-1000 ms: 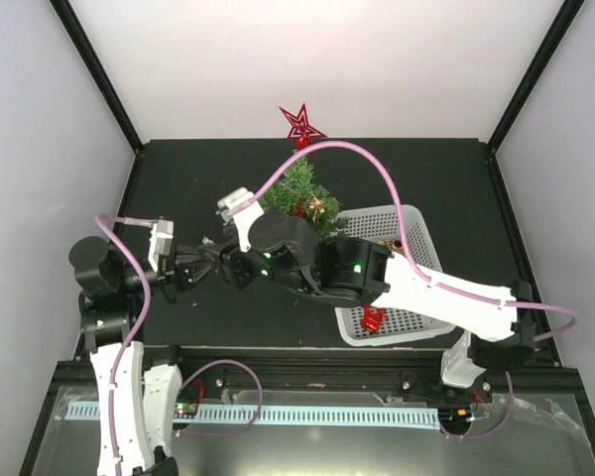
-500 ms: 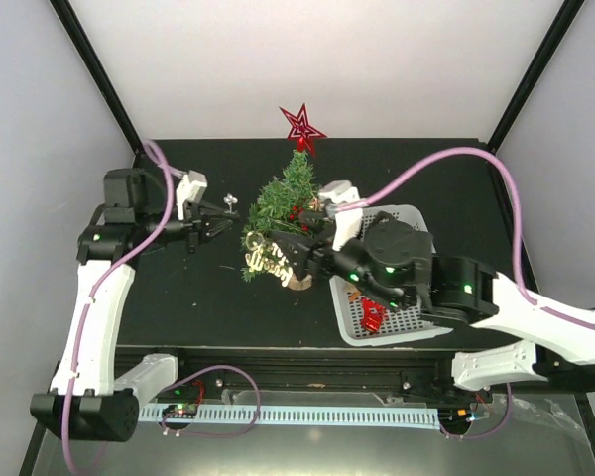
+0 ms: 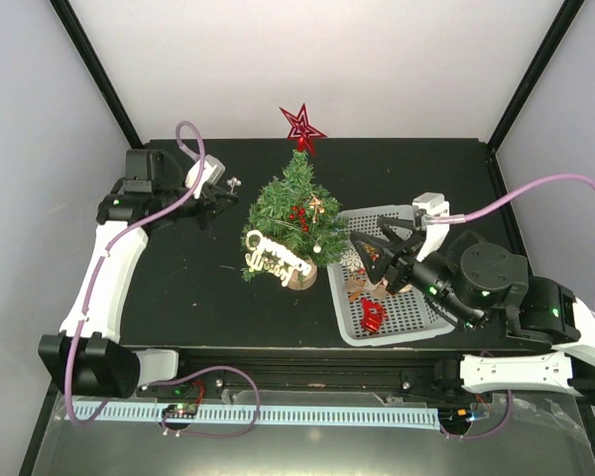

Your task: Decorate the small christmas tree

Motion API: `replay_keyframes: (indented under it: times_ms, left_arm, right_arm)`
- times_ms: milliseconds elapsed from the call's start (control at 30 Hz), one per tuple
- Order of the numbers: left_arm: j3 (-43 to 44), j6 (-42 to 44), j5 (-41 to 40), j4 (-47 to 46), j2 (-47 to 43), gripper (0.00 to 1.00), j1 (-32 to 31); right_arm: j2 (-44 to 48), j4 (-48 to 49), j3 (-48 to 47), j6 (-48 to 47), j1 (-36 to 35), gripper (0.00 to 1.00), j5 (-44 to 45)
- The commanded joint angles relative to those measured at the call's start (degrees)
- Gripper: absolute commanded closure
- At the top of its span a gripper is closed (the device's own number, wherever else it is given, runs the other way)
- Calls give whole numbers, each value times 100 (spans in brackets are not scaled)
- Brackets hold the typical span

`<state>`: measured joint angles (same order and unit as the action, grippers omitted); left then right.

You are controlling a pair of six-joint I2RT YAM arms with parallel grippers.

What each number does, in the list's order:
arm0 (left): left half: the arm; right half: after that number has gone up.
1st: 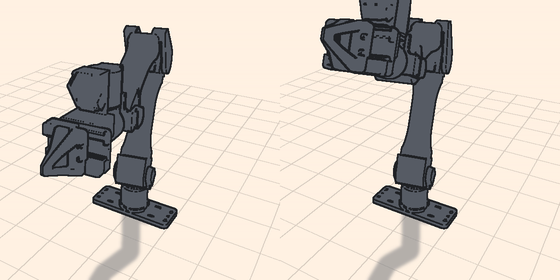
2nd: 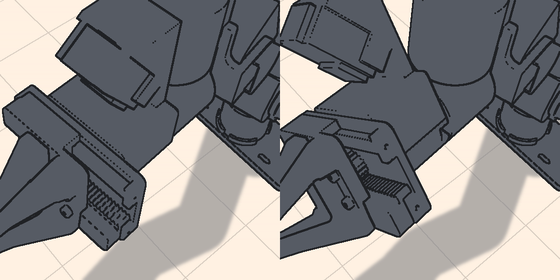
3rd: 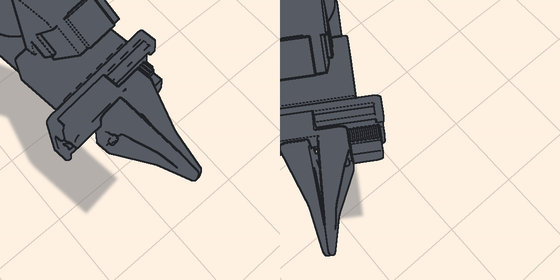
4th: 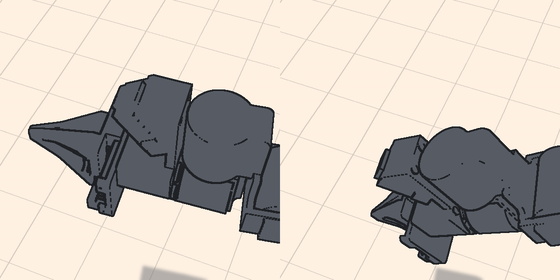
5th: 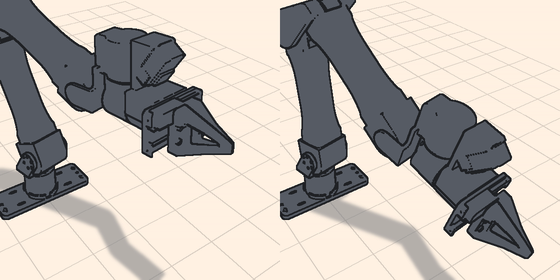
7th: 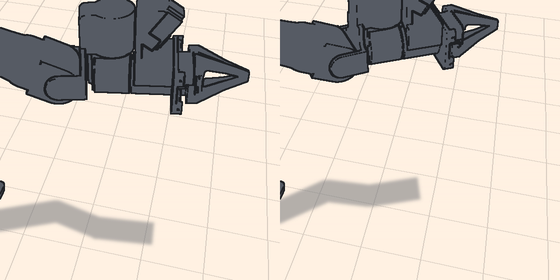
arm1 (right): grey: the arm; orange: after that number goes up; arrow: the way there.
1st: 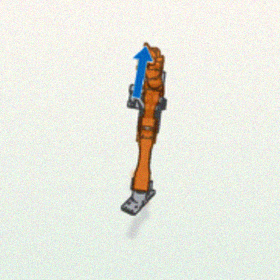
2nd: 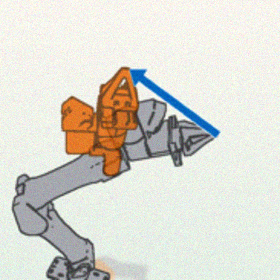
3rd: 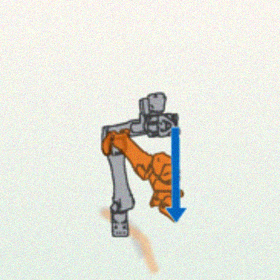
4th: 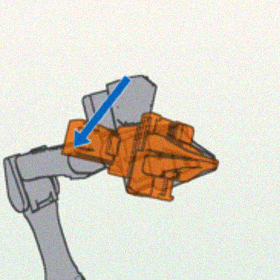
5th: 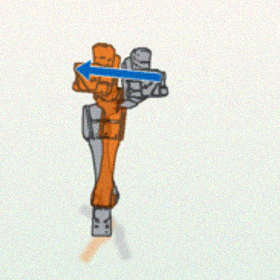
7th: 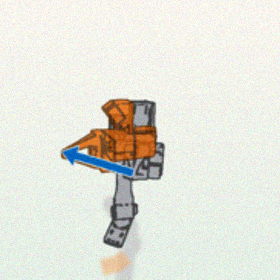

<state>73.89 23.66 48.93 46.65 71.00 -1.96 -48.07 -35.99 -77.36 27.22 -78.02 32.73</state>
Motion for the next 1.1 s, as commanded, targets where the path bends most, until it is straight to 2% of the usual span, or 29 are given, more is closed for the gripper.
replay_keyframes:
  times_ms: [0, 200, 433, 767, 1067]
  left_arm:
    - [437, 285, -236, -298, 522, 98, -23]
    - [856, 527, 233, 48, 1131, 98, -23]
    - [864, 443, 863, -115, 1021, 98, -204]
    - [854, 596, 444, -76, 874, 96, -991]
    - [816, 722, 83, 42, 950, 92, -1277]
  right_arm:
    - [-72, -699, -50, 297, -18, 32, 512]
    - [-391, -749, -281, 179, -20, 31, 735]
    - [-893, -806, -462, 86, 0, 31, 800]
    - [-797, -699, -259, 257, 60, 31, 798]
    - [-583, -626, -80, 381, 75, 30, 838]
